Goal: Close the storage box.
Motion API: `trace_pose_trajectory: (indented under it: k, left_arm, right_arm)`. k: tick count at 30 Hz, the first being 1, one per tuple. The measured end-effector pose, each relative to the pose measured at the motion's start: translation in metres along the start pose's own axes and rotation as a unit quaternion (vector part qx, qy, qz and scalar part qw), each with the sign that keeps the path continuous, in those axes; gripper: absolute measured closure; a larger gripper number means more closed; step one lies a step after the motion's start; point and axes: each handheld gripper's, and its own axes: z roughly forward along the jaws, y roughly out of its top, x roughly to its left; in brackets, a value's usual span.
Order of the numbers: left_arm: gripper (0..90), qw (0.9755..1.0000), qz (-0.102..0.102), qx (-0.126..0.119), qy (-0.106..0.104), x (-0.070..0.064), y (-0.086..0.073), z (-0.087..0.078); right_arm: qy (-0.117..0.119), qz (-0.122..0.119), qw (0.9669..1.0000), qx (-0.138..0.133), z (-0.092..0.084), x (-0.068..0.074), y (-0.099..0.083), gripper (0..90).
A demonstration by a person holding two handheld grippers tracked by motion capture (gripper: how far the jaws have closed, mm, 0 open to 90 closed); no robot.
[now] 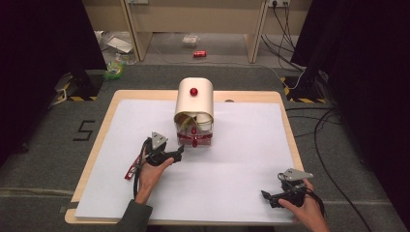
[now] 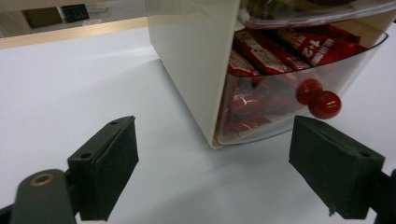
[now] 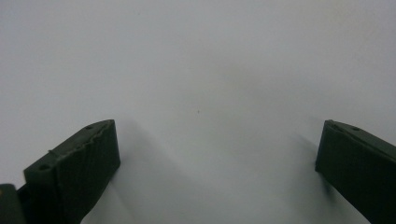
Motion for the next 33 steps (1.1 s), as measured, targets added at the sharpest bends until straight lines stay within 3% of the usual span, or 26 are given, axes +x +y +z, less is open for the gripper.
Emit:
trace_pose_trajectory:
  k: [3, 17, 33]
  left_arm:
    - [14.8, 0.9998, -0.012, -0.003, -0.016, -0.001, 0.002, -0.005]
    - [14.7, 0.9999, 0.000, -0.004, -0.015, -0.002, 0.002, -0.016]
    - [14.7, 0.9998, -0.002, 0.003, -0.021, -0.004, -0.006, -0.022]
  right_arm:
    - [0.000, 0.000, 1.0000, 0.000, 0.000, 0.000, 0.000, 0.2]
    - [0.000, 0.000, 1.0000, 0.000, 0.000, 0.000, 0.000, 0.2]
    - [0.000, 0.000, 1.0000, 0.001, 0.000, 0.000, 0.000, 0.2]
